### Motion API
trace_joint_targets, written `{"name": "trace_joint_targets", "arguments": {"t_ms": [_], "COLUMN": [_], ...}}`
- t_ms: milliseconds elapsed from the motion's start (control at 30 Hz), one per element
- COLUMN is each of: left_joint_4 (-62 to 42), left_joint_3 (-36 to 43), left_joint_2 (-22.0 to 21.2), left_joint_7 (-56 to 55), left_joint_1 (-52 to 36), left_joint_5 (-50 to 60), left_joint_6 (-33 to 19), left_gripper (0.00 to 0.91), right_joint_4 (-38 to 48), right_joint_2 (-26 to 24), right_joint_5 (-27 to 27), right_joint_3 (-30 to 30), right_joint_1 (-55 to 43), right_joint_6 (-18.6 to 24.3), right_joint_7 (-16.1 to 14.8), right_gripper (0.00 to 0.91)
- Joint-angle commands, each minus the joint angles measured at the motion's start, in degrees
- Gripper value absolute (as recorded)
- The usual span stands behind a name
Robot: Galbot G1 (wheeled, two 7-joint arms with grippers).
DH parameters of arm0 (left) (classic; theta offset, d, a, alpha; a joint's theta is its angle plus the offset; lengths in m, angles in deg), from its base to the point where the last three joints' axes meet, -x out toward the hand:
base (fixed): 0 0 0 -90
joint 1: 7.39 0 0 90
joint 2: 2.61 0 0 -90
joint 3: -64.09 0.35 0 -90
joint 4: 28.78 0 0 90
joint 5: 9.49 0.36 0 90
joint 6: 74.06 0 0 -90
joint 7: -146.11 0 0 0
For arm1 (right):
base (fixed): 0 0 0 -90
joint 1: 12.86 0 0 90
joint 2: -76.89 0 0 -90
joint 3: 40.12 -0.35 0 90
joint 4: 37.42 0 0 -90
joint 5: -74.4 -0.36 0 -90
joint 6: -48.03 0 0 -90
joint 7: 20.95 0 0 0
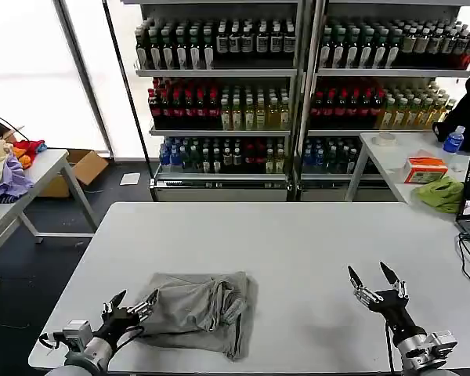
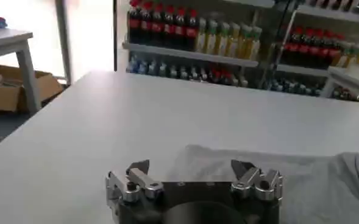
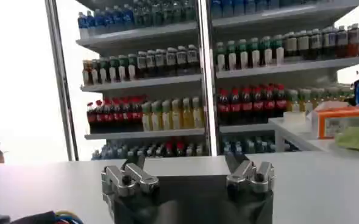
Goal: Fold and organize the clothes.
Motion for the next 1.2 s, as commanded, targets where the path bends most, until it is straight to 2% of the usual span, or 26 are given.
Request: {"name": "trace_joint_targets", "arguments": {"t_ms": [33,333,400,433,467,500,533,1067,1200], "left_joint_4": [-3.26,-2.34,-1.76,-1.78,-1.88,-2.12,-2.53,-1.15,0.67], "left_joint_3": [0.27,4.57,5.76,6.3,6.86,7.0,7.31,6.72,1.18], "left_joint_2": [-3.38,-5.75,-6.22,-6.48,-6.72,-6.91,-7.23,-9.59,-10.16], "left_joint_7": [2.52,1.63,1.52,1.44,1.32,1.3,1.32,-1.36,-2.0], "left_joint_1": [0.71,-0.14,-0.18,-0.25,-0.34,-0.42,-0.48,-0.67,-0.41], "left_joint_5": [6.25,6.82,7.29,7.42,7.69,8.06,8.34,5.19,5.01], "left_joint_6": [-0.26,-0.45,-0.49,-0.56,-0.57,-0.62,-0.52,-1.84,-3.04], "left_gripper": [0.907,0.907,0.725,0.524,0.403,0.131,0.03,0.02,0.02], "right_joint_4": [-0.02,-0.08,-0.1,-0.1,-0.15,-0.21,-0.29,-0.03,0.2], "right_joint_2": [-0.06,0.36,0.42,0.44,0.44,0.44,0.42,0.51,0.22], "right_joint_5": [-0.33,-0.38,-0.37,-0.38,-0.44,-0.46,-0.5,-0.83,-1.17], "right_joint_3": [-0.59,-0.52,-0.47,-0.44,-0.45,-0.49,-0.56,-0.75,-1.27], "right_joint_1": [0.27,0.11,0.12,0.14,0.21,0.27,0.29,-0.07,-0.1], "right_joint_6": [0.15,0.17,0.17,0.17,0.12,0.14,0.14,0.23,0.3], "right_joint_7": [-0.07,0.0,0.03,0.05,0.02,0.0,0.05,0.17,0.23], "right_gripper": [0.907,0.907,0.907,0.907,0.907,0.907,0.907,0.907,0.907]}}
